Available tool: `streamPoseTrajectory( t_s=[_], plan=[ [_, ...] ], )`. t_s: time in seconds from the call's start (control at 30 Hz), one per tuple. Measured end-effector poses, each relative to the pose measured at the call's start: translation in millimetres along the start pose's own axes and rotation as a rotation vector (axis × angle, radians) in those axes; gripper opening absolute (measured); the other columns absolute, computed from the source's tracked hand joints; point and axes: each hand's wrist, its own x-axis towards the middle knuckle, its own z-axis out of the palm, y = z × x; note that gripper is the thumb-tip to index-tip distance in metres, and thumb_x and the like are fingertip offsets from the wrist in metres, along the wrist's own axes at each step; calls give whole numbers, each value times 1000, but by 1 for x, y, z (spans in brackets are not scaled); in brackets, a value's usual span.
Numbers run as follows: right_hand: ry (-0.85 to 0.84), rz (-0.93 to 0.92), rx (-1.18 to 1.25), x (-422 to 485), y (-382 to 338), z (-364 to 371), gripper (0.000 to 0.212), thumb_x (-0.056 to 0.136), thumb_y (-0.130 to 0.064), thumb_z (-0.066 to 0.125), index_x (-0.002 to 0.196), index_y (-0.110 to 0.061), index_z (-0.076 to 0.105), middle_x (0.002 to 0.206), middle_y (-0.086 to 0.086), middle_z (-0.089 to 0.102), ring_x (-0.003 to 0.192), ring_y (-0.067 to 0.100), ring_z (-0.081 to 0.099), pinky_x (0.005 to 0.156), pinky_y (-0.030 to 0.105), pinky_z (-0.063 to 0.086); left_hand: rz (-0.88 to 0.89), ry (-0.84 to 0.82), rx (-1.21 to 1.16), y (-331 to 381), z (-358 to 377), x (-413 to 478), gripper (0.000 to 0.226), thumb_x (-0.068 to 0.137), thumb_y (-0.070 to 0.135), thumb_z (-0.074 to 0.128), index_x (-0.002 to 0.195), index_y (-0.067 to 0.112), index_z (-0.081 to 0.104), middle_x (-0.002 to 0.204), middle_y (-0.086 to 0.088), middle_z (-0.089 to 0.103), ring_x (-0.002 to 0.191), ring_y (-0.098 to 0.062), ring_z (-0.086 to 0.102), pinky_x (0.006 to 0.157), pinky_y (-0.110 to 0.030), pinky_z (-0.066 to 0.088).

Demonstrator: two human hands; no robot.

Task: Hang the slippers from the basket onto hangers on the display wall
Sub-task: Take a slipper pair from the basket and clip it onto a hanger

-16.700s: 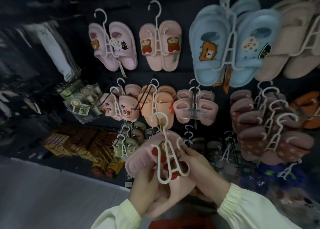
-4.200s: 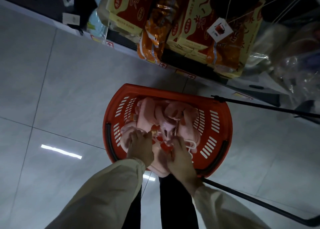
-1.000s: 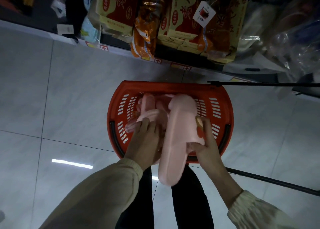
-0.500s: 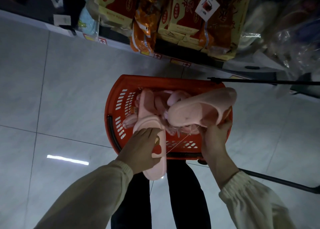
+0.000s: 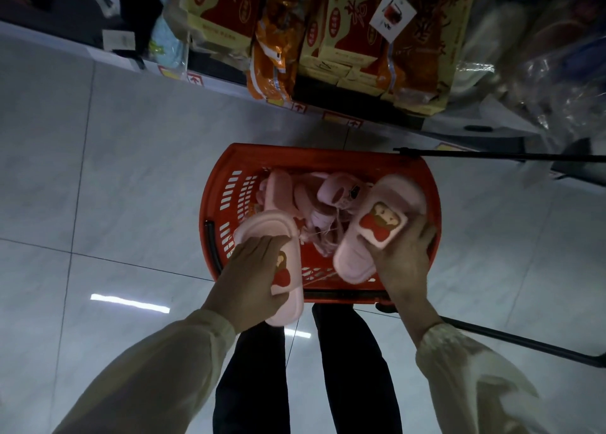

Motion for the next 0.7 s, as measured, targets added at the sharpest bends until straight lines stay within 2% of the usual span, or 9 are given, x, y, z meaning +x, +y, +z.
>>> streamPoseTrajectory(
  t_s=[0.13, 0.23, 0.27, 0.33, 0.4, 0.5, 0.63, 0.7],
  plan=[
    [-365, -136, -3, -7, 10, -5, 96, 56, -37, 95, 133, -17, 42, 136, 7, 37, 102, 17, 50, 76, 24, 45, -30, 70, 0, -5, 0, 5, 90, 71, 25, 89, 145, 15, 38, 143, -8, 49, 133, -31, 48, 107, -45, 42],
    [-517, -232, 29, -17, 9, -1, 89, 59, -31, 94, 130, -23, 42, 132, -7, 35, 107, 17, 55, 85, 34, 52, -2, 30, -73, 0, 0, 9, 100, 73, 23, 86, 153, 19, 26, 147, -7, 45, 135, -27, 45, 112, -45, 39],
    [-542, -253, 62, -21, 7, 1, 85, 60, -29, 93, 129, -27, 42, 127, -17, 34, 107, 16, 56, 86, 38, 55, 28, -5, -80, 3, 1, 10, 104, 74, 26, 86, 155, 22, 21, 146, -5, 46, 132, -23, 46, 112, -43, 38],
    [-555, -267, 163, -29, 5, 7, 82, 59, -34, 91, 124, -37, 40, 120, -30, 33, 107, 7, 56, 86, 43, 56, 112, -57, -13, 6, 5, 12, 109, 71, 46, 84, 156, 29, 18, 138, 1, 50, 121, -18, 50, 108, -40, 40],
    [-567, -241, 238, -35, 5, 12, 81, 56, -47, 86, 122, -44, 39, 123, -22, 38, 109, 3, 55, 88, 42, 55, 125, -53, 51, 6, 10, 13, 112, 66, 67, 76, 156, 34, 18, 129, 5, 53, 111, -15, 51, 103, -38, 42],
    [-606, -251, 294, -42, 9, 21, 80, 60, -46, 84, 126, -46, 38, 126, -10, 40, 116, 10, 54, 91, 43, 54, 59, -7, 42, 3, 15, 10, 101, 67, 74, 68, 153, 41, 25, 124, 9, 56, 107, -15, 53, 100, -39, 43],
    [-727, -259, 291, -48, 12, 24, 79, 71, -35, 86, 131, -46, 35, 131, -8, 45, 121, 5, 51, 99, 36, 50, 12, 57, 75, 0, 17, 8, 78, 63, 48, 79, 133, 31, 48, 106, 5, 67, 94, -21, 63, 90, -43, 49],
    [-853, -116, 431, -47, 10, 19, 67, 82, -29, 80, 134, -41, 40, 126, -8, 59, 117, 10, 59, 99, 40, 51, -29, 38, 141, -5, 17, 8, 75, 59, 40, 84, 126, 26, 55, 97, 2, 68, 88, -23, 64, 85, -43, 52]
  ],
)
